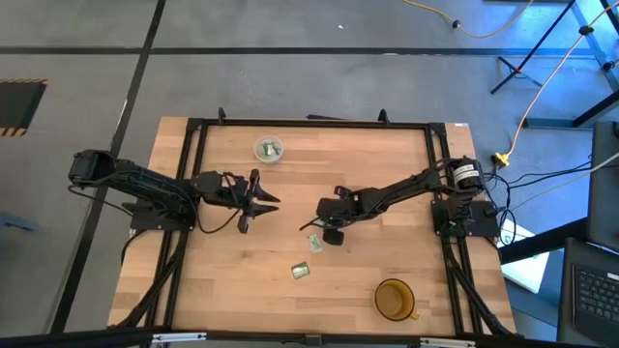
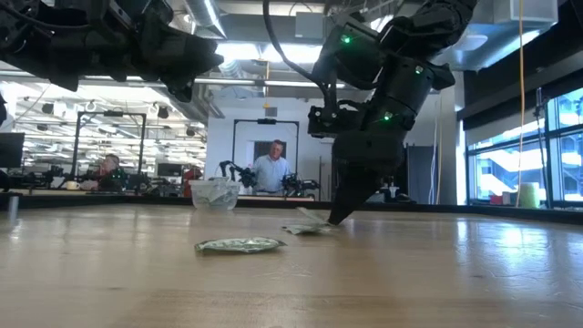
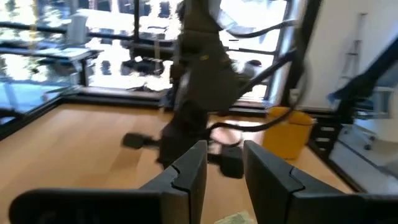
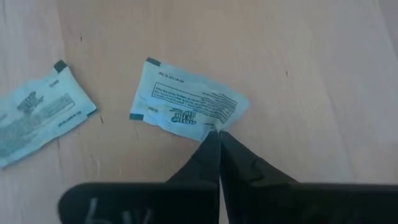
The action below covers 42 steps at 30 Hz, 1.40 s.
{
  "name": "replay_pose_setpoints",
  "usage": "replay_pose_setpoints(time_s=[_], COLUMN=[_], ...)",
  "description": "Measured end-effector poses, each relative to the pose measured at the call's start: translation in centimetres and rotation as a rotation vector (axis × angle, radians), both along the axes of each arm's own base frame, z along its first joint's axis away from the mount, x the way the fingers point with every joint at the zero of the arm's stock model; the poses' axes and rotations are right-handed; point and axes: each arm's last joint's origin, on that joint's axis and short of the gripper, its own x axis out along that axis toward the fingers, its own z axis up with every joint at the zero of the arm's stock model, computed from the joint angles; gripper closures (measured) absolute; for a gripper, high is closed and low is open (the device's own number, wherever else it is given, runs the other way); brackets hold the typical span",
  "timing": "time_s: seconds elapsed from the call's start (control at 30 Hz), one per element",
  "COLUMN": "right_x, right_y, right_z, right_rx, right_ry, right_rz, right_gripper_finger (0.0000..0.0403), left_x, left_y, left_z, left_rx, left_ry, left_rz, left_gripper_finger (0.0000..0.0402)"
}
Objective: Pick and place Stevia / Truvia into bins
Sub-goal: Put the stevia packet into the transparent container
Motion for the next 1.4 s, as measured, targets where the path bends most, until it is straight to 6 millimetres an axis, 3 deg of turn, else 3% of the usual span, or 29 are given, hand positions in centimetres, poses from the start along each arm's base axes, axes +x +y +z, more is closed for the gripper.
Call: replay_pose_setpoints(time_s=[0.27,0.37,0.5,0.6,0.87,1.03,1.4], right_x=[0.1,0.8,1.5,2.4,3.6,3.5,3.5], right_y=[0.0,0.2,0.5,0.9,1.4,1.3,0.6], right_z=[3.2,5.7,7.3,8.9,10.1,10.0,10.0], right_rx=[-0.015,0.009,0.093,0.156,0.268,0.276,0.279], right_ry=[0.011,-0.05,-0.089,-0.185,-0.333,-0.319,-0.316], right_rz=[0.081,0.118,0.211,0.284,0.378,0.362,0.336], right_gripper_finger=[0.0402,0.0402,0.0403,0.0403,0.0403,0.0403,0.0403], left_x=[0.1,0.1,0.3,0.9,4.4,6.0,6.2], left_y=[0.2,0.2,-0.4,-1.1,-2.9,-3.7,-4.4], left_z=[-1.2,-1.2,-1.7,-2.0,-1.8,-2.3,-2.6], left_rx=[0.242,0.392,0.627,0.751,0.914,0.937,0.819], left_ry=[0.101,0.095,0.104,0.102,0.118,0.137,0.172], left_rz=[0.071,0.058,0.006,-0.046,-0.088,-0.122,-0.145], left_gripper_finger=[0.0304,0.0304,0.0304,0.0299,0.0268,0.0261,0.0277])
